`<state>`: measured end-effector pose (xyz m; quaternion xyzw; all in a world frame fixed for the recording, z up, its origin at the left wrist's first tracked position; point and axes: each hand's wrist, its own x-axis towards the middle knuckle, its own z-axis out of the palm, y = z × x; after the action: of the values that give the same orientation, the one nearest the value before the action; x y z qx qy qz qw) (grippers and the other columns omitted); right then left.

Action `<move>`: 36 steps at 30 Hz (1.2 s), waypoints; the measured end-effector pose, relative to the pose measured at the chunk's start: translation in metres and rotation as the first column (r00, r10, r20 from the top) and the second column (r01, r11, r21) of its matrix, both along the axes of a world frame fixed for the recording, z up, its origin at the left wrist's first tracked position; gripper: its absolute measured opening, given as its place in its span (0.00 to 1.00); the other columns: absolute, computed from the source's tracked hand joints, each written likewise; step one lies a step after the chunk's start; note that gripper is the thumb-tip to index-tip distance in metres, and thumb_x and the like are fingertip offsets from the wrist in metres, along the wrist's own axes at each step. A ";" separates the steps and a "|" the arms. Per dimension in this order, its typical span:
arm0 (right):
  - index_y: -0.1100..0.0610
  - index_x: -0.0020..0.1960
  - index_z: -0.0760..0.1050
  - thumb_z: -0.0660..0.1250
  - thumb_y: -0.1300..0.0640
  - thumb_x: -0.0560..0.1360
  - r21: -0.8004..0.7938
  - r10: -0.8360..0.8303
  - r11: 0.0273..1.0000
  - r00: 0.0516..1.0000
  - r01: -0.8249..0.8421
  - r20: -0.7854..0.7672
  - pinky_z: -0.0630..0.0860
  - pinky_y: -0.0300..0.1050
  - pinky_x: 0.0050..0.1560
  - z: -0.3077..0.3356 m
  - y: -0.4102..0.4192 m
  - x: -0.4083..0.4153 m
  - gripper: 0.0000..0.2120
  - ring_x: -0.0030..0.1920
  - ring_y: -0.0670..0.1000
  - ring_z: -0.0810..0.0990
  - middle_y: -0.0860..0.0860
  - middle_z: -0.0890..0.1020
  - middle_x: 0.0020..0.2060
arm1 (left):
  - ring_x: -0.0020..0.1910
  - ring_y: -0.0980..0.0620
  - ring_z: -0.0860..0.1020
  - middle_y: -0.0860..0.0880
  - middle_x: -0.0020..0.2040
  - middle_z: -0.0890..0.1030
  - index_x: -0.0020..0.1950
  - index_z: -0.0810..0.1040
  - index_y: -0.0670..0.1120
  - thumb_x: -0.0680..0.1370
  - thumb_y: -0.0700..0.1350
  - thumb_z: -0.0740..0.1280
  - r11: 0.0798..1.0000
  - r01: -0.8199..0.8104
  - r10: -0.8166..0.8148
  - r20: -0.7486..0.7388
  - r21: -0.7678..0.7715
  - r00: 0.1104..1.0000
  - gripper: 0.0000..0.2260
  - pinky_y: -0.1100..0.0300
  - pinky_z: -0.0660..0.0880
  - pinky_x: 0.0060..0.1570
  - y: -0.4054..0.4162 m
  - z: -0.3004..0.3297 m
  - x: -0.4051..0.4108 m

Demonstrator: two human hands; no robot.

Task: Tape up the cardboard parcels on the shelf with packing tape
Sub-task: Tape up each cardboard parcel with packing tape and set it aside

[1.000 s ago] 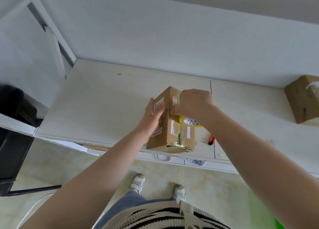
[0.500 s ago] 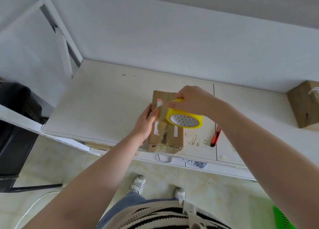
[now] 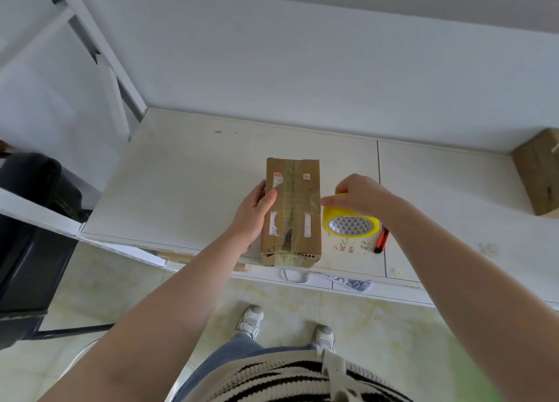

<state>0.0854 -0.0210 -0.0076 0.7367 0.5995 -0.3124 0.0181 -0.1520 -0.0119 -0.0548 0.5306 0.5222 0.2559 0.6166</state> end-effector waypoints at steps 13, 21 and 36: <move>0.57 0.35 0.77 0.66 0.35 0.73 -0.028 -0.009 1.000 0.998 0.007 -0.062 0.68 0.42 0.34 -0.005 0.000 0.001 0.25 0.31 0.49 0.73 0.50 0.75 0.29 | 0.76 0.39 0.60 0.41 0.80 0.50 0.81 0.39 0.48 0.71 0.72 0.63 0.932 0.199 0.098 -0.740 0.302 0.665 0.52 0.45 0.68 0.67 -0.002 0.015 0.057; 0.62 0.36 0.79 0.69 0.38 0.73 0.044 -0.055 0.997 0.982 0.064 -0.183 0.66 0.45 0.37 0.003 -0.007 0.001 0.25 0.32 0.51 0.70 0.53 0.71 0.29 | 0.71 0.41 0.65 0.47 0.77 0.59 0.81 0.44 0.51 0.70 0.65 0.72 0.951 0.094 0.112 -0.607 0.296 0.786 0.51 0.44 0.71 0.60 0.002 0.022 0.053; 0.55 0.33 0.76 0.63 0.51 0.78 0.053 0.023 0.999 0.984 -0.014 -0.176 0.65 0.41 0.32 0.052 0.010 -0.024 0.17 0.23 0.40 0.71 0.44 0.76 0.21 | 0.78 0.40 0.50 0.45 0.81 0.45 0.79 0.43 0.63 0.79 0.67 0.53 0.997 0.072 -0.037 -0.567 0.039 0.823 0.32 0.40 0.54 0.72 0.006 0.026 0.046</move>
<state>0.0618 -0.0110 0.0439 0.7005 0.6135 -0.3610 -0.0510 -0.1057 -0.0054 -0.0289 0.6152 0.6583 0.0849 0.4253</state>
